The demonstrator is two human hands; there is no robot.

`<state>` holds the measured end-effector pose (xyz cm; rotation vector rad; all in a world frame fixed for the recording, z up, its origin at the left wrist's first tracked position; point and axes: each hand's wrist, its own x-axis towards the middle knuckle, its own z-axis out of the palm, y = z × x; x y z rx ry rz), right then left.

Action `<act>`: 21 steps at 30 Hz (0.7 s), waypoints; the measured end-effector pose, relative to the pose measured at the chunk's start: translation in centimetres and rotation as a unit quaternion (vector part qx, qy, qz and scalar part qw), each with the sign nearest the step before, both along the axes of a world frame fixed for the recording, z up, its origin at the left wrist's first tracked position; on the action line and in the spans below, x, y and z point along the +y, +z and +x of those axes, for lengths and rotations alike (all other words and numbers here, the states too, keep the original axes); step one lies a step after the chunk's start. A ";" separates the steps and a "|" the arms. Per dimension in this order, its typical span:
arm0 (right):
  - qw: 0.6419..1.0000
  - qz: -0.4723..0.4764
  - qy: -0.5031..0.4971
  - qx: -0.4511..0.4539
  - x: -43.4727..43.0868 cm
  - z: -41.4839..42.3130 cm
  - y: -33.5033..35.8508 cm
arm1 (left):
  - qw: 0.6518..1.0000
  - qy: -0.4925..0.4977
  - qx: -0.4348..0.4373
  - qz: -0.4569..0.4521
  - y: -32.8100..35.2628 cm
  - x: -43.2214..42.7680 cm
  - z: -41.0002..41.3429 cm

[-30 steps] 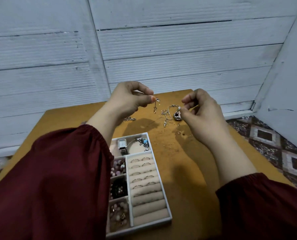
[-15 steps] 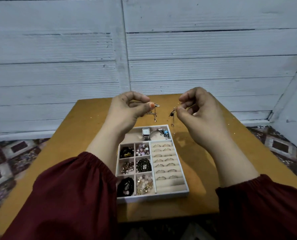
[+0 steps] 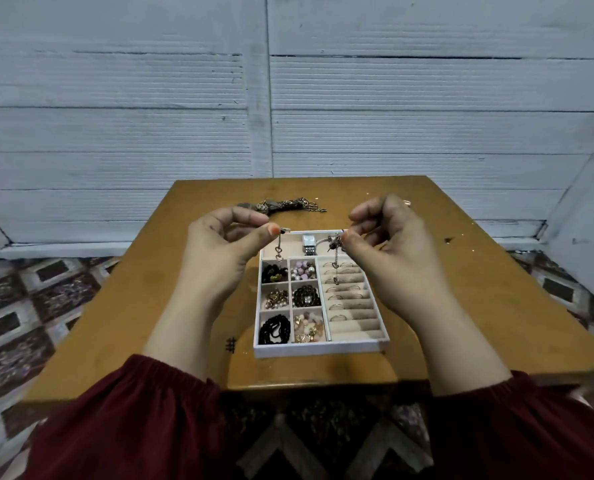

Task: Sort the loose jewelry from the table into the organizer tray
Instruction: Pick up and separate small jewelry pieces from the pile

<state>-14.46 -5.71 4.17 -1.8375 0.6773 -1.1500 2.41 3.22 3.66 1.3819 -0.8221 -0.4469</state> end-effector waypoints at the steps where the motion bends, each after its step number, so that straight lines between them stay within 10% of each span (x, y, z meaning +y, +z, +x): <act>1: 1.000 0.005 0.006 0.000 0.3 0.1 -0.1 | 1.000 0.001 -0.001 0.006 -0.2 0.4 0.1; 21: 0.997 0.043 0.058 -0.021 3.0 2.3 -0.6 | 0.986 -0.095 -0.029 0.134 -0.6 3.1 0.4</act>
